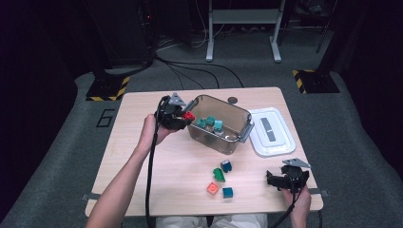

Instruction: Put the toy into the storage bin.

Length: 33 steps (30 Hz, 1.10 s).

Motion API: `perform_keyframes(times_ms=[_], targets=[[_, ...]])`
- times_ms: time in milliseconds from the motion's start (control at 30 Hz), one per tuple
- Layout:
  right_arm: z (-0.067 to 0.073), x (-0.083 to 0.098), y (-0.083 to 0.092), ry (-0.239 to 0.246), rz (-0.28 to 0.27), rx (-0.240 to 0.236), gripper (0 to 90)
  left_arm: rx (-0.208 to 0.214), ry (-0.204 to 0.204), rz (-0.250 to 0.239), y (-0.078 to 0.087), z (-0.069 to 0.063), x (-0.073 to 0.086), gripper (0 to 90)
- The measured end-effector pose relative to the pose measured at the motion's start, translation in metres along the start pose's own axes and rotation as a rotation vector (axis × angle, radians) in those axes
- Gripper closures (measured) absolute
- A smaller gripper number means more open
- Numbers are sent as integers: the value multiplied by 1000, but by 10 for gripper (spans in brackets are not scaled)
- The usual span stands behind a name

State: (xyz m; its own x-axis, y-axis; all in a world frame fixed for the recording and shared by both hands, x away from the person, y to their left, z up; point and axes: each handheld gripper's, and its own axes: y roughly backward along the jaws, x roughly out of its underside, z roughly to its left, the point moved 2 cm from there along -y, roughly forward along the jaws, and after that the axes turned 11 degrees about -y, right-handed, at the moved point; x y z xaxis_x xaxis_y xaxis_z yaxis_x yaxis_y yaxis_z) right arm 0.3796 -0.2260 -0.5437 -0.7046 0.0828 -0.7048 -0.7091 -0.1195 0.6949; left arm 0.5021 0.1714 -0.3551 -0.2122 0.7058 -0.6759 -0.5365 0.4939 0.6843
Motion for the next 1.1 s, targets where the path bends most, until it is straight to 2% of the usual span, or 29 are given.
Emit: perform_keyframes(times_ms=[467, 667, 1033, 1100], targets=[[0, 0, 0, 0, 0, 0, 2, -6, -3, 10, -13, 12, -16, 587], [0, 0, 0, 0, 0, 0, 3, -1, 9, 16, -19, 16, -20, 587], [0, 0, 0, 0, 0, 0, 3, 8, 7, 41, -36, 20, -31, 587], [0, 0, 0, 0, 0, 0, 2, 13, 17, 41, -40, 20, -32, 587]])
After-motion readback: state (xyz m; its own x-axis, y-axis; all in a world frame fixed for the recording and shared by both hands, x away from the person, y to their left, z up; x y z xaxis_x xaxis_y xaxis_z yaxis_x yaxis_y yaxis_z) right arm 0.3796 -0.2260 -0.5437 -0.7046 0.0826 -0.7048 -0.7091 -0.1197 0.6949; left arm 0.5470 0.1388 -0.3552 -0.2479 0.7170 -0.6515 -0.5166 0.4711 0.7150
